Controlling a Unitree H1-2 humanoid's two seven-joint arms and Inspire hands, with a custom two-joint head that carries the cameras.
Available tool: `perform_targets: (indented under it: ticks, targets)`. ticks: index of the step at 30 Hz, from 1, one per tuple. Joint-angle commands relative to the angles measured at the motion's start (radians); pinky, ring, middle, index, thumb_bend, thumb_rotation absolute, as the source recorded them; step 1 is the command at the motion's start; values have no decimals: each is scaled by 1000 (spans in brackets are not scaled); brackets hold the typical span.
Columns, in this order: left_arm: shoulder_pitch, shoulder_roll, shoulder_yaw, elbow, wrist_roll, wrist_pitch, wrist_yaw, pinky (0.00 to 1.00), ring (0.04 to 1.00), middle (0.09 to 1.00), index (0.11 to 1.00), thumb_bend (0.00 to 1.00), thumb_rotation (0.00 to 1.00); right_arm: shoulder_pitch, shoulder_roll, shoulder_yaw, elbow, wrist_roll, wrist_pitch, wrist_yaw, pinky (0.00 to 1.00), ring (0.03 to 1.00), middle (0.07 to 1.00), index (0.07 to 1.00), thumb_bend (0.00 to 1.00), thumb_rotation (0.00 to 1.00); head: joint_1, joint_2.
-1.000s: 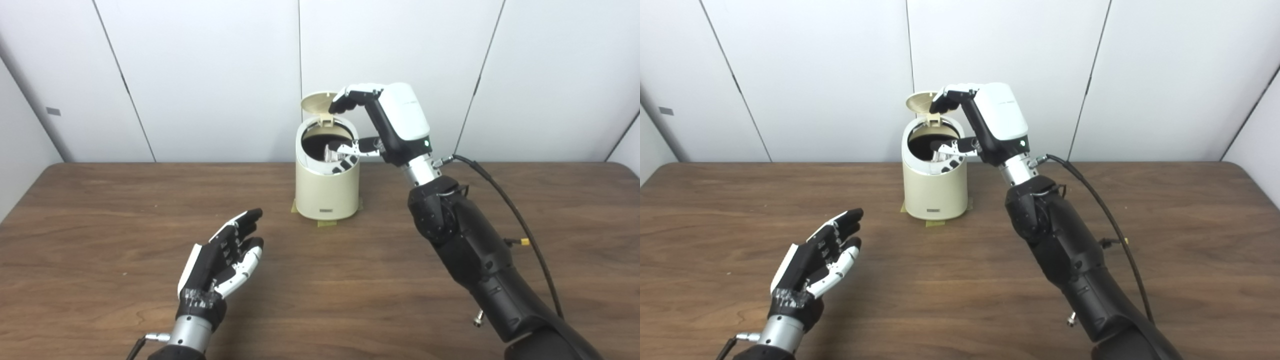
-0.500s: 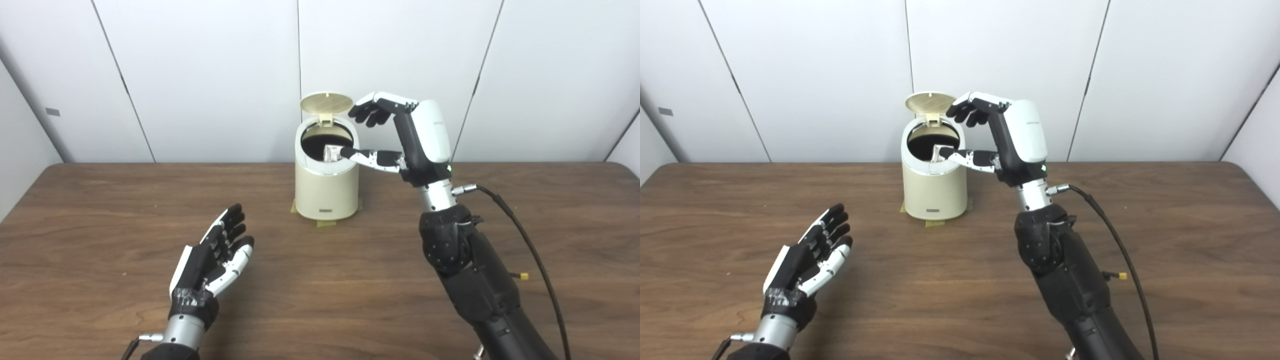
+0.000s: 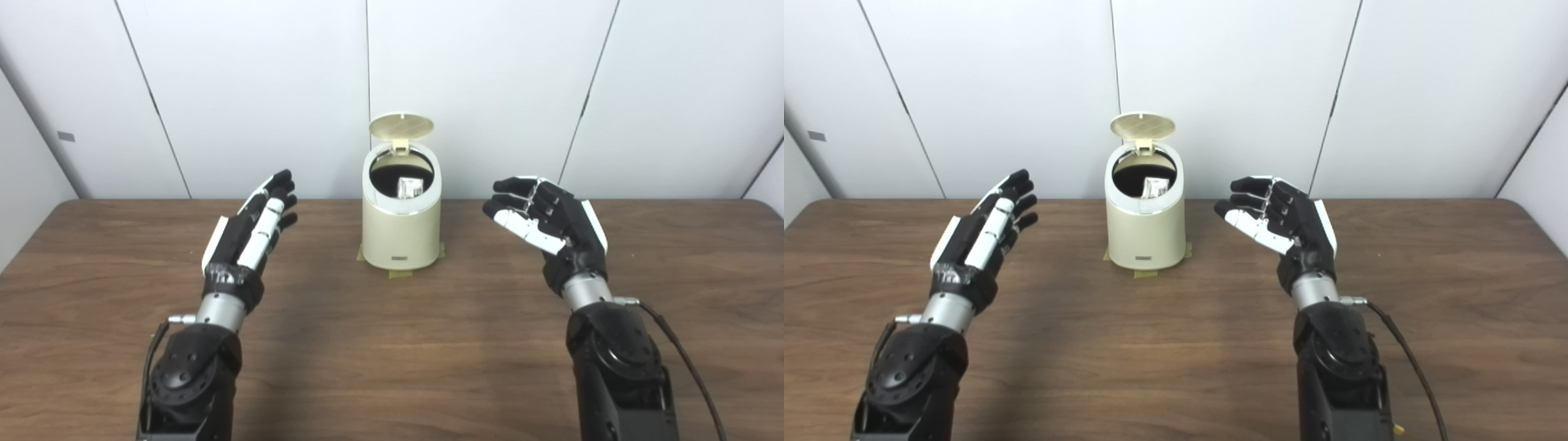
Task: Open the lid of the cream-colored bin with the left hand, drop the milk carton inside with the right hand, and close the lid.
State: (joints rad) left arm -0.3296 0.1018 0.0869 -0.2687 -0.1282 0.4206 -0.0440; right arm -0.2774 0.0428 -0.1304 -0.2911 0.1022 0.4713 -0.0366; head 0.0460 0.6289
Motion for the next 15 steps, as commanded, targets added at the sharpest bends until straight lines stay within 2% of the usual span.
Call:
perform_targets:
  ticks: [1,2,3,4,6,9,11,15]
  targets:
    - [-85,26,-12,14,8,7,-13,926,934,935,907,411,640,6,-19,-13,-52,56,-2,2,794,831,824,498,495,151,1,0]
    - [-110,38,-19,29,14,8,-22,929,938,939,911,416,646,21,-25,-20,-57,72,-2,1,807,841,832,498,496,153,-4,-2]
    - [-133,46,-23,45,15,12,-28,929,942,942,917,407,667,36,-31,-25,-60,85,-2,2,827,861,852,677,491,252,-4,-3]
    - [-160,51,-26,62,16,18,-29,923,939,936,911,406,665,50,-37,-27,-64,93,-2,4,848,876,867,755,503,331,-4,-3]
    - [-213,55,-29,101,17,28,-29,908,929,920,891,414,661,82,-56,-20,-69,78,-16,10,879,898,889,817,511,441,-2,-3]
    - [-292,57,-35,166,22,36,-33,894,915,906,876,429,669,137,-84,7,-69,40,-55,19,890,907,897,837,554,532,7,-5]
    - [-335,63,-47,213,31,28,-43,889,910,903,872,441,712,169,-102,28,-66,14,-78,23,888,913,896,841,549,571,8,-5]
    - [-398,62,-51,282,29,39,-48,886,901,901,877,395,735,209,-121,50,-42,-20,-138,26,881,919,901,859,545,686,8,-6]
